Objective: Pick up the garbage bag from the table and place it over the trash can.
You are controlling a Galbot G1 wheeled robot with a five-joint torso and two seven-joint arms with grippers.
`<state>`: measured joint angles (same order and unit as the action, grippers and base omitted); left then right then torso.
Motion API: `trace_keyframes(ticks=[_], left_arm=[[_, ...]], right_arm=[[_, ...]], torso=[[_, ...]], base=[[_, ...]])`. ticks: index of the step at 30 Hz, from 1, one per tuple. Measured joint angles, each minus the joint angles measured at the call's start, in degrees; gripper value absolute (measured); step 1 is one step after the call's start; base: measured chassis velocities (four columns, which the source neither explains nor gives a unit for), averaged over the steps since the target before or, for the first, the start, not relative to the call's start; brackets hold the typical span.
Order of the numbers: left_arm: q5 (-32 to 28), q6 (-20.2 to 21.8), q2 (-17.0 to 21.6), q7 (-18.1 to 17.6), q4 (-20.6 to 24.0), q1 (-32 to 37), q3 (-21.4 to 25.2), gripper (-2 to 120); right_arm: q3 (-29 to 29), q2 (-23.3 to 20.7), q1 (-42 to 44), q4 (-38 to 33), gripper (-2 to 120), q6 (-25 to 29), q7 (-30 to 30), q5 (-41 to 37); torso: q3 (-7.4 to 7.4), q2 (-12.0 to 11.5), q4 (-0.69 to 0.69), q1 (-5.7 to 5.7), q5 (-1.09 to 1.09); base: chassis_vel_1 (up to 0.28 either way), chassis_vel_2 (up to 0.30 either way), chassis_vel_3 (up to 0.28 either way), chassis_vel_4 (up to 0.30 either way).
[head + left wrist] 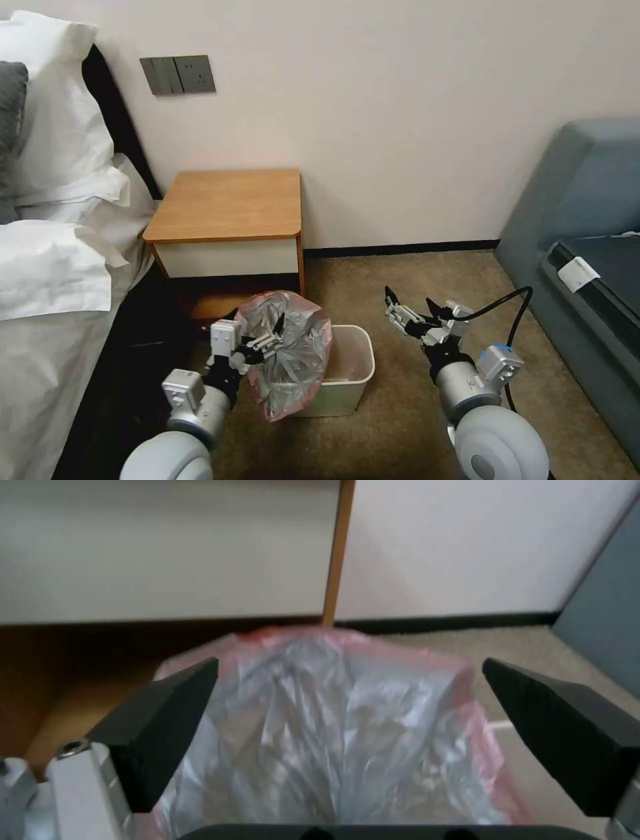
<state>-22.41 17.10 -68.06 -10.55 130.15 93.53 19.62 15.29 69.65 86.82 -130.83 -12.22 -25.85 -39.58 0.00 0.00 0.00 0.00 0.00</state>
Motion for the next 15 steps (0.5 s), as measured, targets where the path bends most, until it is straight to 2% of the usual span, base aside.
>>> trace_keyframes(ticks=[6, 8, 10, 12, 13, 15], left_arm=[[-0.3, 1.7, 0.2, -1.7, -1.4, -1.2, -0.8, 94], [-0.4, 2.0, 0.1, -2.2, -1.8, -1.6, -1.0, 89], [-1.1, 3.2, -0.6, -4.2, -2.5, -2.4, -1.3, 79], [-1.1, 3.2, -0.6, -4.2, -2.5, -2.4, -1.3, 79], [-1.2, 4.6, -0.9, -6.3, -2.7, -2.4, -1.3, 69], [-1.8, 5.7, -1.0, -7.2, -2.8, -2.2, -1.1, 66]], right_arm=[[-0.3, 0.2, 0.4, -0.4, 100, 0.0, -0.5, 0.2], [-0.3, 0.2, 0.4, -0.4, 100, 0.0, -0.6, 0.3], [-0.6, 0.1, 0.2, 0.0, 100, 0.3, -1.1, 0.3], [-0.6, 0.1, 0.2, 0.0, 100, 0.3, -1.1, 0.3], [-0.7, 0.2, 0.2, 0.4, 100, 0.5, -1.1, 0.3], [-0.7, 0.4, 0.1, 0.6, 100, 0.6, -1.1, 0.2]], torso=[[0.00, 0.0, 0.00, 0.00, 0.00], [0.00, 0.0, 0.00, 0.00, 0.00], [0.00, 0.0, 0.00, 0.00, 0.00], [0.00, 0.0, 0.00, 0.00, 0.00], [0.00, 0.0, 0.00, 0.00, 0.00], [0.00, 0.0, 0.00, 0.00, 0.00]], base=[[0.000, 0.000, 0.000, 0.000], [0.000, 0.000, 0.000, 0.000], [0.000, 0.000, 0.000, 0.000], [0.000, 0.000, 0.000, 0.000], [0.000, 0.000, 0.000, 0.000], [0.000, 0.000, 0.000, 0.000]])
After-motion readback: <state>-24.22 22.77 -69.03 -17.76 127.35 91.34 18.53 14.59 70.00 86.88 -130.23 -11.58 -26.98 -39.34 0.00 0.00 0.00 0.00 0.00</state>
